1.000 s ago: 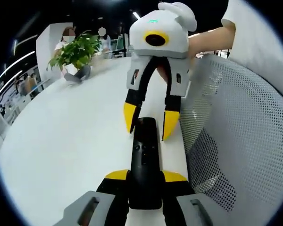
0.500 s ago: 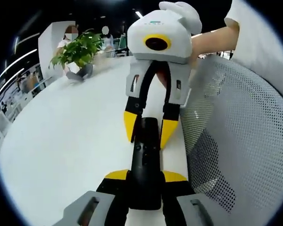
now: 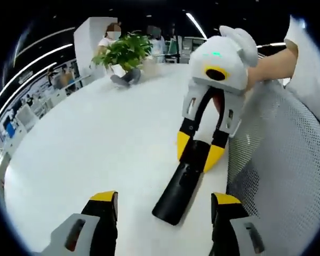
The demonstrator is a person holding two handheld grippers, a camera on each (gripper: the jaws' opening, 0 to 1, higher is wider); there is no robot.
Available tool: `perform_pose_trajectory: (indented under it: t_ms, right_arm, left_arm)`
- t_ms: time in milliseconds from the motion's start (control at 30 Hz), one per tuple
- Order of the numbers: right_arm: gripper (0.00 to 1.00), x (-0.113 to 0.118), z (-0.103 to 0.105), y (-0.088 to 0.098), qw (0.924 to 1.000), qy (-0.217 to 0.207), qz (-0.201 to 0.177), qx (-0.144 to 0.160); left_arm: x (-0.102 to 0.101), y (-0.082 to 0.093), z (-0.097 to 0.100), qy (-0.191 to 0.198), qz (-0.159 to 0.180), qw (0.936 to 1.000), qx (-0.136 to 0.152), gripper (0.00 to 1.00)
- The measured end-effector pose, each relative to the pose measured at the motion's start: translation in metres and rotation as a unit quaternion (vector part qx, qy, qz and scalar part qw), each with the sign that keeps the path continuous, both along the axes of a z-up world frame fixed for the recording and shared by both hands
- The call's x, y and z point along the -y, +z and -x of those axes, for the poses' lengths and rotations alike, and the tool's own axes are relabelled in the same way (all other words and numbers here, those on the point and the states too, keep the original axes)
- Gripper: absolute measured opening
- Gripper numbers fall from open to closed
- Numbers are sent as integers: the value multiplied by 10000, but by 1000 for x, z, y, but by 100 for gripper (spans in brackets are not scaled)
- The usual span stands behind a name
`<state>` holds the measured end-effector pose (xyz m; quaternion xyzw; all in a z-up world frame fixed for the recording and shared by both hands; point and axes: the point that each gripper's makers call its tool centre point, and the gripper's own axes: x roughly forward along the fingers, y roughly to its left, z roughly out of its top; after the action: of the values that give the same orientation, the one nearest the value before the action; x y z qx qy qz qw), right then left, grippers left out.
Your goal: Press the specified remote control buttons in sequence, fully releasing each button before pressing the next.
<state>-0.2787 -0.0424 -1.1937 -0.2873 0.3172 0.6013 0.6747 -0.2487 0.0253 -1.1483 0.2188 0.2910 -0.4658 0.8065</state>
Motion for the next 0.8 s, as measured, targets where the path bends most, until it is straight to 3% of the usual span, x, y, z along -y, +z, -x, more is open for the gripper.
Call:
perform_pose_trajectory:
  t_ms: [167,267,400,467,567,733,800]
  right_arm:
    - [22,0,0,0,10000,-50,15,-9]
    - [22,0,0,-1,10000,-53,18,-6]
    - [22,0,0,-1,10000,-64,-10,-7]
    - [22,0,0,0,10000,-74,-16,-11]
    - [22,0,0,0,10000,-78,-29,-14]
    - [22,0,0,0,9999,-113,-79,-10]
    - [22,-1,0,0,9999,-126,-86,-8]
  left_arm:
    - [-17,32,-5,797,705,9941,229,86]
    - [-24,44,-4,971,891,9903,429,88]
    - [-33,65,-5,1333,1345,9793,719,93]
    - [-39,74,-7,1597,1599,9708,810,93]
    - [-39,85,-1,1745,2077,9604,630,91]
    - [-47,96,2,1891,2062,9541,1065,92]
    - [-53,105,0,2093,2186,9442,1297,93]
